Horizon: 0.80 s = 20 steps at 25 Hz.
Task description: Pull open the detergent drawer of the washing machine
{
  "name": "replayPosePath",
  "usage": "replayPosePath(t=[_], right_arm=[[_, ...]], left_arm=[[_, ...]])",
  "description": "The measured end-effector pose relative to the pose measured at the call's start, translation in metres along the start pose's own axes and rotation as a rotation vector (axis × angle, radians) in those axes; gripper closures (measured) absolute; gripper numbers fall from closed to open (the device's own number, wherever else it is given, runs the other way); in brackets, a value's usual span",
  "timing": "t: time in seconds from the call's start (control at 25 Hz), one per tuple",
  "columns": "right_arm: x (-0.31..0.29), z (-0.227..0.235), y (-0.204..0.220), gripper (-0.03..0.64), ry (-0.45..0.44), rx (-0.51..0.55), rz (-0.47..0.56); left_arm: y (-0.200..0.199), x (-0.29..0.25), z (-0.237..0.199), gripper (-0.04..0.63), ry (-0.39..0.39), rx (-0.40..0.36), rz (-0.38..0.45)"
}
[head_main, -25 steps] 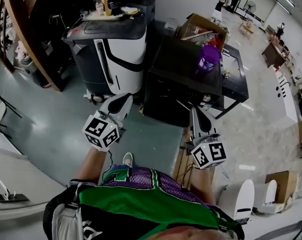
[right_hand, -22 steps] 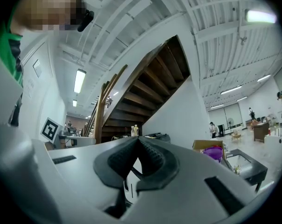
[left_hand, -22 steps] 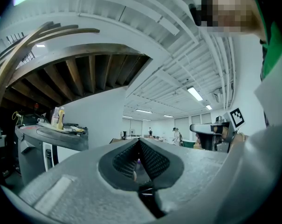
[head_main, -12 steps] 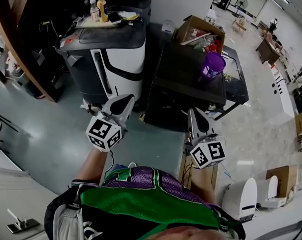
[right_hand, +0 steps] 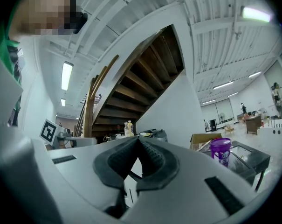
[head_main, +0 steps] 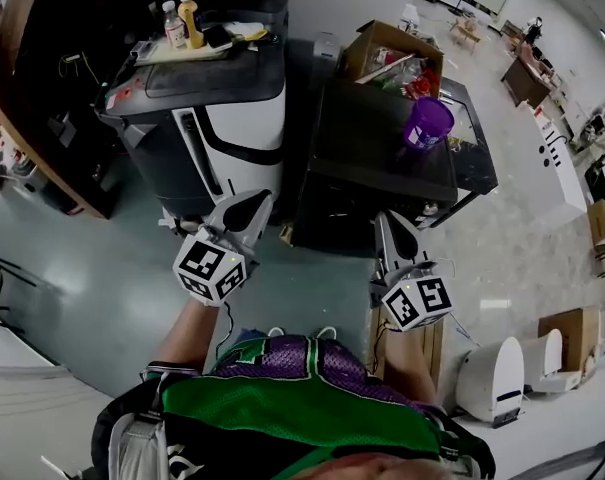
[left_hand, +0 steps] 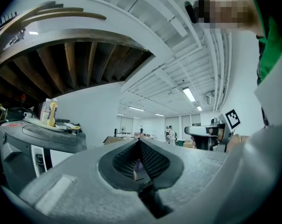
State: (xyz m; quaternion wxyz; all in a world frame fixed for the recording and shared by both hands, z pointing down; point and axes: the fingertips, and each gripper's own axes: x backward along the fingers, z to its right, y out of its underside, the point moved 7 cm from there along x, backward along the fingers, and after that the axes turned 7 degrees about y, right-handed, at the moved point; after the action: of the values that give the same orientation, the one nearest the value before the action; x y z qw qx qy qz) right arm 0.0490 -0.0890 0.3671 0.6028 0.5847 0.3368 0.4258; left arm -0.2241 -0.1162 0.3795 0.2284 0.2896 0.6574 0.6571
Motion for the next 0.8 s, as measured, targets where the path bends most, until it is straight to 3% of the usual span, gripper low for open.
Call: replayPosePath(t=[0.16, 0.4, 0.48, 0.8], right_arm=[[-0.002, 0.009, 0.001, 0.616, 0.001, 0.017, -0.005], [-0.012, 0.014, 0.008, 0.609, -0.008, 0.019, -0.024], [-0.015, 0.015, 0.011, 0.535, -0.025, 0.008, -0.021], [-0.017, 0.017, 0.041, 0.416, -0.085, -0.126, -0.058]], left_arm=[[0.006, -0.012, -0.001, 0.578, 0.002, -0.019, -0.003], [0.014, -0.02, 0.005, 0.577, 0.037, 0.02, 0.0], [0.016, -0.021, 0.005, 0.578, 0.042, 0.027, -0.002], [0.027, -0.025, 0.016, 0.578, 0.092, 0.039, -0.024]])
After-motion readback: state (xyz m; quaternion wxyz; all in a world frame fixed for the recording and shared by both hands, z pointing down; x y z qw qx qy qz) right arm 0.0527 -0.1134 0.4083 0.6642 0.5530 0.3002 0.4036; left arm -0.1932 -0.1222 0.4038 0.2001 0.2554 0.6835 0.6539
